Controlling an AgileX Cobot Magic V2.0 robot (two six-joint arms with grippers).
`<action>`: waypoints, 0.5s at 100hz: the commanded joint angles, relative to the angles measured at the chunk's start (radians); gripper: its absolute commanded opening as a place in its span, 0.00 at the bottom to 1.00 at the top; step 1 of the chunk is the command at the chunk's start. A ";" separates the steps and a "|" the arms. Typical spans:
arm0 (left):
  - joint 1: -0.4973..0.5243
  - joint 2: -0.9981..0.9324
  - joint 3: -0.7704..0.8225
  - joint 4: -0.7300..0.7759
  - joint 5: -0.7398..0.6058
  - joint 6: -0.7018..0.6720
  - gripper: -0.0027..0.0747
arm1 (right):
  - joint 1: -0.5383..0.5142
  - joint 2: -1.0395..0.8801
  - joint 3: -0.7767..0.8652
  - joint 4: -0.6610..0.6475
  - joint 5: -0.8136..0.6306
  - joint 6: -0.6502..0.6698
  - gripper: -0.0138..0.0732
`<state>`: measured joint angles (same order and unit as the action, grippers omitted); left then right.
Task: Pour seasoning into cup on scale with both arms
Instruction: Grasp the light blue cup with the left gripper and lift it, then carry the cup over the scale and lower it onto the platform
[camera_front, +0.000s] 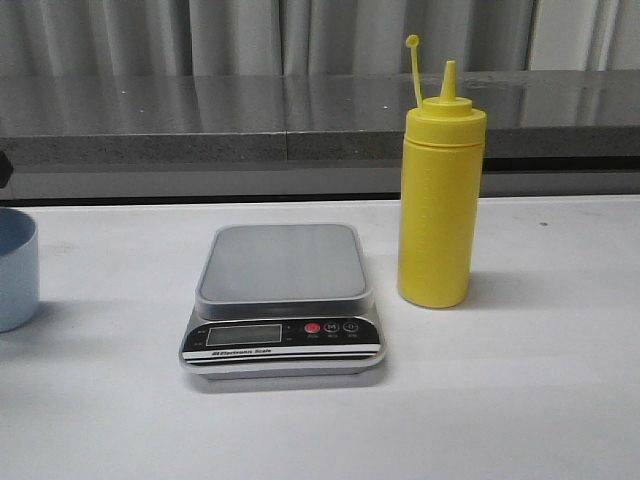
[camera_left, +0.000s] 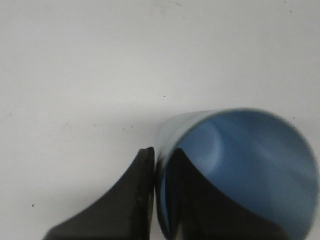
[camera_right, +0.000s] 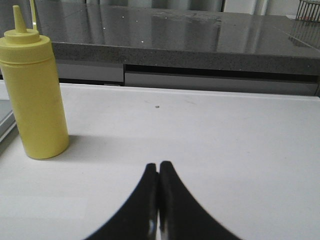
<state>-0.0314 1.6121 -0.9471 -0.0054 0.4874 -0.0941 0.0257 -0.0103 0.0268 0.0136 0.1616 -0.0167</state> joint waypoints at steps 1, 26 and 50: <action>-0.002 -0.041 -0.060 -0.015 -0.015 -0.009 0.01 | -0.006 -0.021 -0.021 0.000 -0.082 -0.005 0.08; -0.045 -0.078 -0.208 -0.089 0.146 0.007 0.01 | -0.006 -0.021 -0.021 0.000 -0.082 -0.005 0.08; -0.172 -0.076 -0.346 -0.199 0.243 0.106 0.01 | -0.006 -0.021 -0.021 0.000 -0.082 -0.005 0.08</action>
<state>-0.1487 1.5754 -1.2236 -0.1615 0.7411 -0.0106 0.0257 -0.0103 0.0268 0.0136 0.1616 -0.0167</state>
